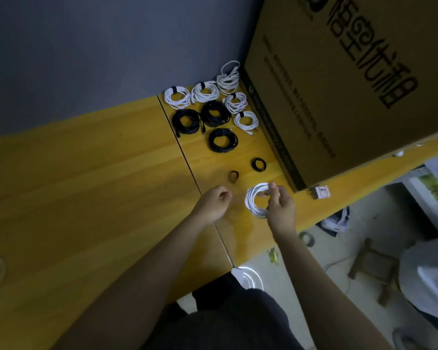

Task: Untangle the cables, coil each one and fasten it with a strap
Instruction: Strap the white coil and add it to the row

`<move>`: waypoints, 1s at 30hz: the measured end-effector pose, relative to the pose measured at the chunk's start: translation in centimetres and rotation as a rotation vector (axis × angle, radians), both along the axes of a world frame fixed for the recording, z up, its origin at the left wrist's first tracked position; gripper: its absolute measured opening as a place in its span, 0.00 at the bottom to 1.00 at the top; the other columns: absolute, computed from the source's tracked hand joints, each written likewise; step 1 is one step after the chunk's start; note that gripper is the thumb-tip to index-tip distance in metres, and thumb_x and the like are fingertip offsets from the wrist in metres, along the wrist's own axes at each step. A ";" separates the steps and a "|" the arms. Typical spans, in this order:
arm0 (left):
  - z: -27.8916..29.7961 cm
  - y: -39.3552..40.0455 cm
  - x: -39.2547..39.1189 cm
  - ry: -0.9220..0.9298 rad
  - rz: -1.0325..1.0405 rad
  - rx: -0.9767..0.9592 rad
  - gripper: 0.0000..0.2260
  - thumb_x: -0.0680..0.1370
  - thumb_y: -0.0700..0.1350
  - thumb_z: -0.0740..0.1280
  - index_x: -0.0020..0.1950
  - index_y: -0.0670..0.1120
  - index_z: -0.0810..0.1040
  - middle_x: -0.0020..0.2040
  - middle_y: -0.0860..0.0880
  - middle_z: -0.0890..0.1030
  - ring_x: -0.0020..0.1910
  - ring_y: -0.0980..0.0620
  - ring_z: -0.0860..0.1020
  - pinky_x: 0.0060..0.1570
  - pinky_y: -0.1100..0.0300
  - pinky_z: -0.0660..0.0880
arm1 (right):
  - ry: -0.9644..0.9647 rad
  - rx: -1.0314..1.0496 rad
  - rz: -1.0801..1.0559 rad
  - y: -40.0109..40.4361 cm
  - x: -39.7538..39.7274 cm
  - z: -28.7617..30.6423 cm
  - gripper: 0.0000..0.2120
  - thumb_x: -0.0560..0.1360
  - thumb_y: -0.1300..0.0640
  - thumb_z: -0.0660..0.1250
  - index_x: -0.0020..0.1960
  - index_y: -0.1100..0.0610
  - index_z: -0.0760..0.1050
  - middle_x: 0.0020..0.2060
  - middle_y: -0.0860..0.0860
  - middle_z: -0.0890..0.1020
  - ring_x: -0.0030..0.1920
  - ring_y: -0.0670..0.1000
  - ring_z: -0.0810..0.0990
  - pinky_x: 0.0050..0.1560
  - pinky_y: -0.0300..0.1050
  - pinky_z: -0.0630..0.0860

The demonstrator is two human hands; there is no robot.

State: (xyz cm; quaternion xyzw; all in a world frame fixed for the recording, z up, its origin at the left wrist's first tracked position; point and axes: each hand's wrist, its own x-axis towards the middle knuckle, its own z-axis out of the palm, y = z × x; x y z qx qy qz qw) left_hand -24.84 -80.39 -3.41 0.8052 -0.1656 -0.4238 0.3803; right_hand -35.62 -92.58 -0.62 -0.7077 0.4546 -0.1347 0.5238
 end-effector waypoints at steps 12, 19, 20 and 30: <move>-4.8 -6.4 3.1 -0.389 -0.039 0.194 0.11 0.81 0.40 0.58 0.60 0.44 0.76 0.59 0.43 0.71 0.55 0.40 0.73 0.49 0.50 0.73 | 0.089 0.064 0.276 -6.9 1.0 -2.8 0.13 0.82 0.52 0.58 0.44 0.56 0.75 0.32 0.45 0.75 0.32 0.37 0.73 0.35 0.33 0.68; -7.4 -7.8 6.3 -0.530 -0.441 0.250 0.20 0.79 0.40 0.63 0.71 0.49 0.71 0.68 0.46 0.67 0.68 0.43 0.63 0.63 0.51 0.66 | 0.064 0.135 0.392 -7.4 2.9 -2.4 0.13 0.82 0.54 0.58 0.40 0.53 0.73 0.29 0.43 0.75 0.31 0.36 0.74 0.33 0.28 0.67; -8.0 -8.0 6.6 -0.547 -0.474 0.259 0.18 0.79 0.41 0.63 0.69 0.49 0.72 0.68 0.46 0.67 0.68 0.44 0.63 0.63 0.51 0.66 | 0.062 0.155 0.407 -7.4 3.0 -2.5 0.13 0.82 0.54 0.57 0.41 0.53 0.73 0.28 0.41 0.76 0.30 0.36 0.74 0.33 0.28 0.67; -5.2 -4.6 7.6 -0.544 -0.152 -0.130 0.05 0.80 0.40 0.63 0.52 0.42 0.78 0.52 0.45 0.74 0.47 0.44 0.75 0.44 0.47 0.73 | 0.006 0.262 0.467 -6.0 5.8 -0.8 0.18 0.82 0.50 0.55 0.34 0.53 0.65 0.25 0.47 0.61 0.25 0.45 0.59 0.27 0.37 0.60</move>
